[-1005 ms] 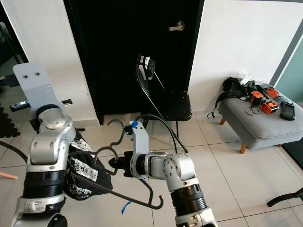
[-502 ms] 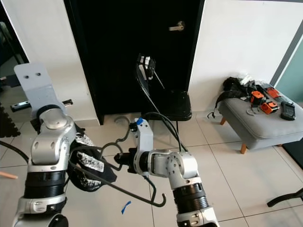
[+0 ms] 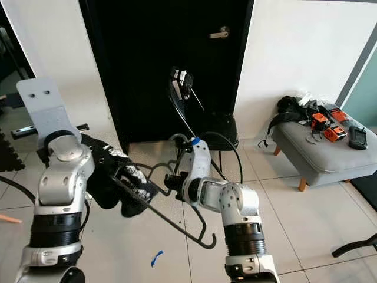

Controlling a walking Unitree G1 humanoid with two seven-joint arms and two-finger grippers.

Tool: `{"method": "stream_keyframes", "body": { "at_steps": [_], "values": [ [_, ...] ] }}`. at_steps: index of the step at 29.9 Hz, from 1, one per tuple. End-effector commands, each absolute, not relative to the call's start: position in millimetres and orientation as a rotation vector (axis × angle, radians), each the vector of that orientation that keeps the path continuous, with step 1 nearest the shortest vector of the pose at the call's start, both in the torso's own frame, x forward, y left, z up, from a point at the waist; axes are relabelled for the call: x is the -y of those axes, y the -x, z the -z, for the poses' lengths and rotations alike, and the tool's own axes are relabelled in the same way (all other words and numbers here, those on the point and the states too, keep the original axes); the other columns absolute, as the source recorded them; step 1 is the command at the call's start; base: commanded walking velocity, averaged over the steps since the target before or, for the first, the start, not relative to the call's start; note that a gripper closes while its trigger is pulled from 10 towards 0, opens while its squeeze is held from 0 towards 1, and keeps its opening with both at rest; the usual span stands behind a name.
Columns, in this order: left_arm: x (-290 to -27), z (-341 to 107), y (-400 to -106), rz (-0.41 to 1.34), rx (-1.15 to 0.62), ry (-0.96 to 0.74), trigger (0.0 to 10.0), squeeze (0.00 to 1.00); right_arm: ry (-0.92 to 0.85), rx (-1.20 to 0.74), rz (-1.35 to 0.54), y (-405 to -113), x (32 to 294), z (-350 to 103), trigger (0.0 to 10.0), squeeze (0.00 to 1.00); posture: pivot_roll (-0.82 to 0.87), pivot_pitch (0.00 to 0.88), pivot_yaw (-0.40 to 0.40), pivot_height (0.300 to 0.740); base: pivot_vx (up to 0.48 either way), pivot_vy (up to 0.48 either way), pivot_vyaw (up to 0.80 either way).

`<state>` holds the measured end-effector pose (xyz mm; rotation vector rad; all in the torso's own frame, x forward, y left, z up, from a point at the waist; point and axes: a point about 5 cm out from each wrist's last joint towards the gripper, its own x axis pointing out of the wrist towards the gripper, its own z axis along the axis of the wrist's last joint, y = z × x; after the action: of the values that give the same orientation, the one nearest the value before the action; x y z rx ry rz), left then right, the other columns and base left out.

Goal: Hang hanger

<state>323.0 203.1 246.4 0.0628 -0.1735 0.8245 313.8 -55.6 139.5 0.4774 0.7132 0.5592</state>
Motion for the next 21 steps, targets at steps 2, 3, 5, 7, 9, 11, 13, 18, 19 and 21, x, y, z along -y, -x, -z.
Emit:
{"method": "stream_keyframes", "body": {
  "at_steps": [2,3,5,7,9,11,13,18,19,21],
  "values": [
    [-206,-252,-320,-0.847,0.207,-0.077,10.0,0.0,-0.504,-0.67,-0.556,-320,46,-153,10.0,0.0,-0.02,0.027,-0.033,0.74,0.0,0.0,0.0],
    [-206,-252,-320,-0.847,0.208,-0.078,10.0,0.0,-0.508,-0.67,-0.547,-321,47,-153,10.0,0.0,-0.02,0.027,-0.033,0.74,0.0,0.0,0.0],
    [-206,-252,-320,-0.845,0.209,-0.078,10.0,0.0,-0.511,-0.669,-0.537,-321,48,-153,10.0,0.0,-0.02,0.026,-0.033,0.74,0.0,0.0,0.0],
    [-206,-252,-320,-0.843,0.209,-0.077,10.0,0.0,-0.514,-0.668,-0.531,-322,48,-153,10.0,0.0,-0.02,0.026,-0.033,0.74,0.0,0.0,0.0],
    [-204,-251,-321,-0.833,0.206,-0.071,10.0,0.0,-0.535,-0.665,-0.51,-324,49,-154,10.0,0.0,-0.01,0.026,-0.033,0.74,0.0,0.0,0.0],
    [-202,-250,-321,-0.823,0.202,-0.067,10.0,0.0,-0.56,-0.648,-0.489,-326,50,-156,10.0,0.0,-0.01,0.025,-0.032,0.74,0.0,0.0,0.0],
    [-199,-247,-320,-0.809,0.193,-0.059,10.0,0.0,-0.6,-0.618,-0.454,-331,53,-159,10.0,0.0,-0.01,0.026,-0.032,0.74,0.0,0.0,0.0],
    [-187,-241,-321,-0.726,0.183,-0.004,10.0,0.0,-0.697,-0.55,-0.408,-340,56,-166,10.0,0.0,-0.01,0.026,-0.035,0.74,0.0,0.0,0.0],
    [-179,-240,-321,-0.68,0.183,0.026,10.0,0.0,-0.736,-0.527,-0.395,-342,57,-169,10.0,0.0,0.0,0.027,-0.04,0.74,0.0,0.0,0.0],
    [-172,-239,-322,-0.638,0.187,0.046,10.0,0.0,-0.77,-0.507,-0.387,-344,57,-171,10.0,0.0,0.0,0.027,-0.042,0.74,0.0,0.0,0.0]
  ]
}}
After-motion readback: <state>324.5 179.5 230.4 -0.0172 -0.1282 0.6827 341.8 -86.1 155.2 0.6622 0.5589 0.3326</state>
